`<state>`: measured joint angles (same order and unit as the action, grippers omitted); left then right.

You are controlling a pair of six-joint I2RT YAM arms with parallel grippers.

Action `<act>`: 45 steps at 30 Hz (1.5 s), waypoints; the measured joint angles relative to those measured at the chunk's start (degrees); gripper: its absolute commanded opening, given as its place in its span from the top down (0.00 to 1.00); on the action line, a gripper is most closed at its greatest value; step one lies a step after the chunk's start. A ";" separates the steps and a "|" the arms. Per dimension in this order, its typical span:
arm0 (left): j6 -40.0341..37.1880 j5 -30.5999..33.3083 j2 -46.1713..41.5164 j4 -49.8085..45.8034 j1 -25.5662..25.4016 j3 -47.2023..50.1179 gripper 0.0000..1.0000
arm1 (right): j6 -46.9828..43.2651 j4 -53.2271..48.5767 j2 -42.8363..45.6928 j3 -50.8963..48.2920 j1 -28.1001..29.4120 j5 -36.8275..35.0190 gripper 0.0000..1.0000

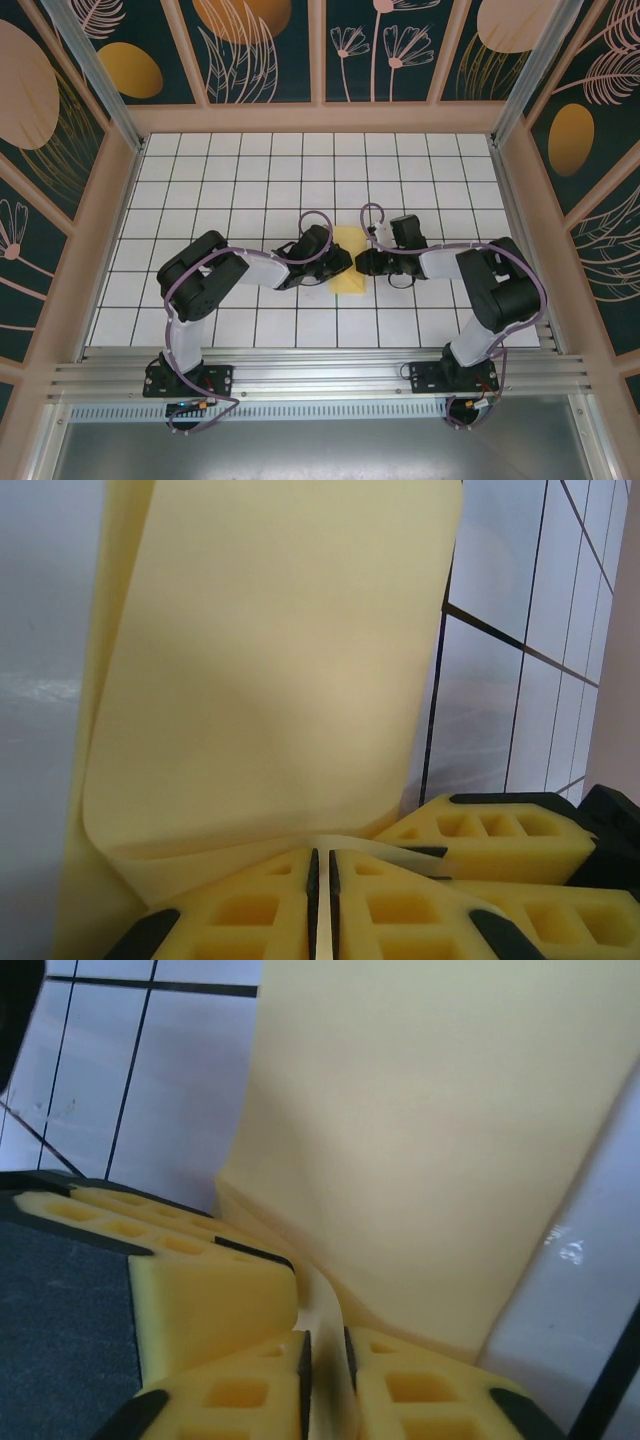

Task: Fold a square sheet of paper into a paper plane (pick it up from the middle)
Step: Fold the triangle a second time at the center of the table.

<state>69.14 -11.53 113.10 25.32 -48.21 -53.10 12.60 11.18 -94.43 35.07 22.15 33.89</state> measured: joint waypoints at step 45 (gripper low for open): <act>-0.04 -0.42 0.44 0.35 -0.02 -0.39 0.85 | 11.78 -8.04 10.10 -5.77 5.60 -5.70 0.94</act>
<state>69.10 -11.94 113.54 25.67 -48.23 -53.49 24.38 3.14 -84.33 29.30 27.75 28.18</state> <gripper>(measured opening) 0.153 0.057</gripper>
